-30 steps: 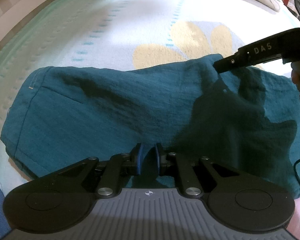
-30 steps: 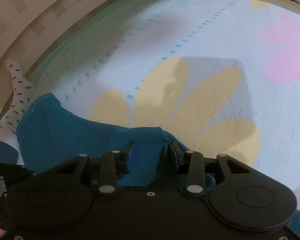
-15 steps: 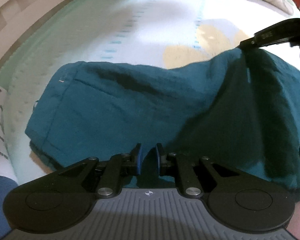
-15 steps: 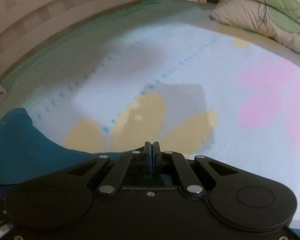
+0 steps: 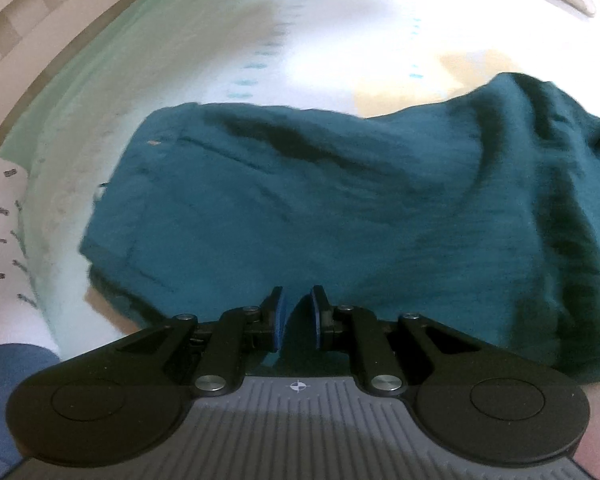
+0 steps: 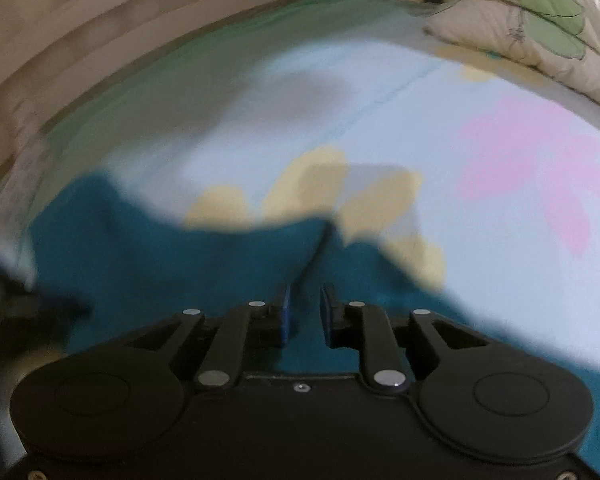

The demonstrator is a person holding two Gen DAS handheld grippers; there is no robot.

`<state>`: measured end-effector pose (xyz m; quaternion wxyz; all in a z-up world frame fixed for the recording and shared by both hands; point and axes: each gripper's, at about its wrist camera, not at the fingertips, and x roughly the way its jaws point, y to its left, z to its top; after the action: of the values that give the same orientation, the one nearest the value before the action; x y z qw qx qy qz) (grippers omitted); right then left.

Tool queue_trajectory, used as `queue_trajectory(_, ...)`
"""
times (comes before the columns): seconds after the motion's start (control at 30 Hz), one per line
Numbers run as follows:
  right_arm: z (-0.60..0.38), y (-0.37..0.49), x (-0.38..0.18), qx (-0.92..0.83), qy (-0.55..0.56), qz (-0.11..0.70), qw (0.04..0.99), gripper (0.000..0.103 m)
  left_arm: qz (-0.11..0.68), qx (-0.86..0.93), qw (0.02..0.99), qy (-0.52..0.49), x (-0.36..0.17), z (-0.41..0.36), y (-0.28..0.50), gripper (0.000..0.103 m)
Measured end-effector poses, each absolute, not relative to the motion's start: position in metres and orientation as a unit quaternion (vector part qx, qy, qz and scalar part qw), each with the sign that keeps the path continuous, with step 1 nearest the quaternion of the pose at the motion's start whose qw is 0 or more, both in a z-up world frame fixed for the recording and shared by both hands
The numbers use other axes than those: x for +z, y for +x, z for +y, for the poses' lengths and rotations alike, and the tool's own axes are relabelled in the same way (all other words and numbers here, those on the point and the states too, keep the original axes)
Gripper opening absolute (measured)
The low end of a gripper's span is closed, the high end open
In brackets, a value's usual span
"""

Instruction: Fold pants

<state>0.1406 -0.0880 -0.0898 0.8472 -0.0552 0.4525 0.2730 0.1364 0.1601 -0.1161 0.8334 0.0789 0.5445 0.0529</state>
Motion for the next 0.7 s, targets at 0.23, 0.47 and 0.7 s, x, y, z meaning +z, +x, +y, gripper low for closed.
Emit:
queue_trajectory(0.23, -0.074, 0.051, -0.103, 0.305, -0.151, 0.444, 0.829, 0.036, 0.562, 0.091, 0.820, 0.063, -0.115, 0.194, 0.150, 0.015)
queue_trajectory(0.47, -0.055, 0.028, -0.118, 0.300, -0.246, 0.406, 0.827, 0.044, 0.567, 0.102, 0.815, 0.061, -0.124, 0.201, 0.163, 0.015)
queue_trajectory(0.7, -0.042, 0.010, -0.135, 0.300, -0.296, 0.387, 0.820, 0.039, 0.563, 0.105, 0.816, 0.077, -0.119, 0.190, 0.155, 0.015)
